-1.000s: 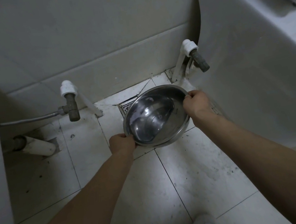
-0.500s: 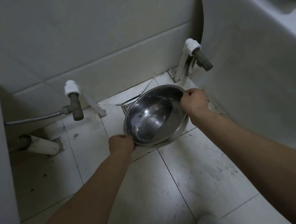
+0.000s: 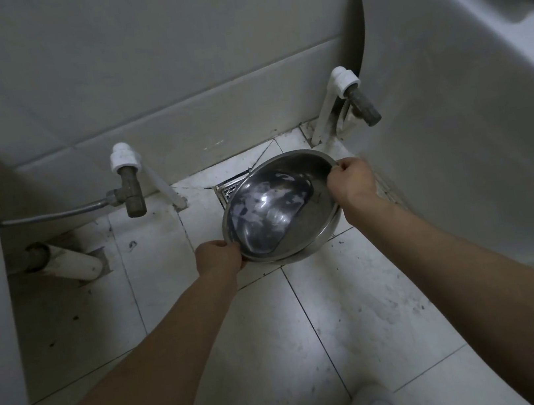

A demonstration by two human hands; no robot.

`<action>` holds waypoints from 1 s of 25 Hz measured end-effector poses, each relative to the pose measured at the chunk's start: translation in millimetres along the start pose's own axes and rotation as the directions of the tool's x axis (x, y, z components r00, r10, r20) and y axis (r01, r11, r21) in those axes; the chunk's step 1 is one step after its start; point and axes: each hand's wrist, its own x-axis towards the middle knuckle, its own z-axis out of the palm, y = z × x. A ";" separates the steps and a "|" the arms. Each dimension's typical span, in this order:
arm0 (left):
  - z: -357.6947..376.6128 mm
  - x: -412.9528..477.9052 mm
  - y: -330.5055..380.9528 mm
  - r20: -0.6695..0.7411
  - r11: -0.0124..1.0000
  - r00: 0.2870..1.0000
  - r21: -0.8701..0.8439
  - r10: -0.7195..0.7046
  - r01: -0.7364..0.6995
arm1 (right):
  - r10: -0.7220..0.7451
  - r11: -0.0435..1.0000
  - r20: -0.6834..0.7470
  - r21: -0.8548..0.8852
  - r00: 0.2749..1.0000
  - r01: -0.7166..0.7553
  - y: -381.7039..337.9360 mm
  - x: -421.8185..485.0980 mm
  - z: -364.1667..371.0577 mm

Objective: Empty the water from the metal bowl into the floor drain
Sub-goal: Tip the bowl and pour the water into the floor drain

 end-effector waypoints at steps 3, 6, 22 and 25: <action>1.6 -0.7 0.0 0.007 1.000 1.000 -0.012 0.001 -0.001 | 0.005 1.000 -0.009 -0.001 1.000 -0.005 0.8 0.6 -1.5; 2.4 -0.3 -0.5 0.017 1.000 1.000 -0.006 0.004 -0.004 | 0.006 1.000 -0.002 0.000 1.000 -0.006 2.0 0.4 -2.1; 2.8 -4.0 3.1 0.011 1.000 1.000 0.006 -0.009 0.009 | 0.034 0.999 0.004 0.032 0.999 -0.034 1.6 0.4 -2.9; 3.2 -6.2 3.8 0.001 1.000 1.000 0.010 -0.015 0.015 | 0.034 0.999 0.007 0.032 0.999 -0.034 2.1 1.1 -2.9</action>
